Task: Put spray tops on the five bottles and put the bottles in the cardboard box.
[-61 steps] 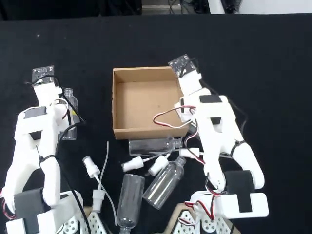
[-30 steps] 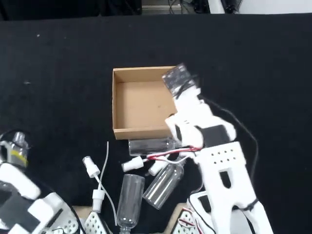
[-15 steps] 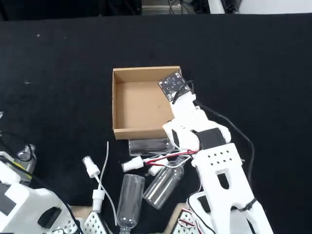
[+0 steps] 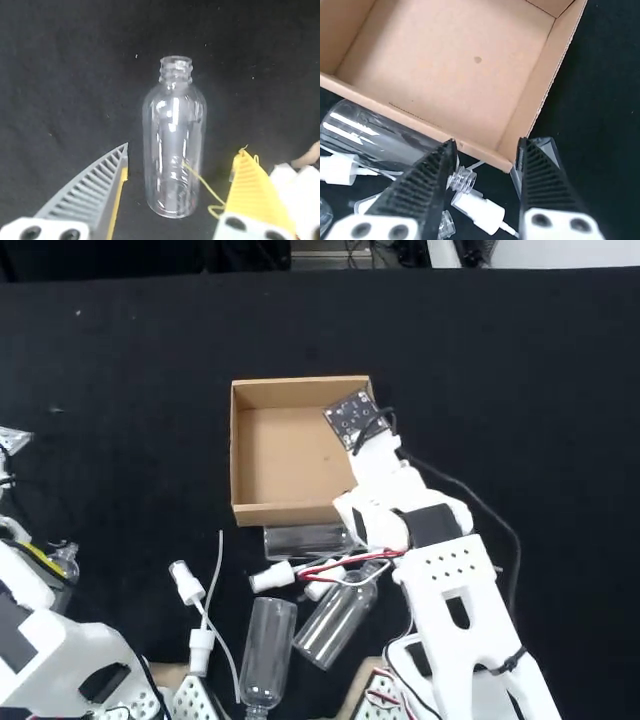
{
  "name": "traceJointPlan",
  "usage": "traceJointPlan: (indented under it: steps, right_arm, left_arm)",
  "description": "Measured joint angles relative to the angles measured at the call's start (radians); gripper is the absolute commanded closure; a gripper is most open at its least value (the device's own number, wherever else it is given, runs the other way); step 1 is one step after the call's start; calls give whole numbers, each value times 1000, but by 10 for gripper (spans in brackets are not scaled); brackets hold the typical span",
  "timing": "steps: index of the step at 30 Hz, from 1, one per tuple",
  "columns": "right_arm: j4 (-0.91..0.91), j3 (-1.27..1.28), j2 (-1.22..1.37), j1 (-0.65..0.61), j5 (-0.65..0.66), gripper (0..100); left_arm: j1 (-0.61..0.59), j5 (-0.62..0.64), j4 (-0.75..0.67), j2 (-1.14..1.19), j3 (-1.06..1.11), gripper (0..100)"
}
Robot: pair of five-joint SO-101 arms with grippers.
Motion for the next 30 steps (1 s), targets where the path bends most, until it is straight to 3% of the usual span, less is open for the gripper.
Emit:
traceJointPlan:
  steps: [15,20,22,24,25,27,30]
  right_arm:
    - [0,0,0,0,-2,815]
    - [0,0,0,0,-2,815]
    - [0,0,0,0,-2,815]
    - [0,0,0,0,-2,815]
    - [0,0,0,0,-2,815]
    - [0,0,0,0,-2,815]
    - [0,0,0,0,-2,815]
  left_arm:
    - [38,-29,-348,2,267,718]
    - [44,-29,-388,2,324,727]
    - [46,-29,-397,2,324,805]
    - [46,-29,-396,2,325,960]
    - [46,-29,-396,2,325,981]
    - [46,-29,-396,2,325,930]
    - [35,-29,-397,2,325,972]
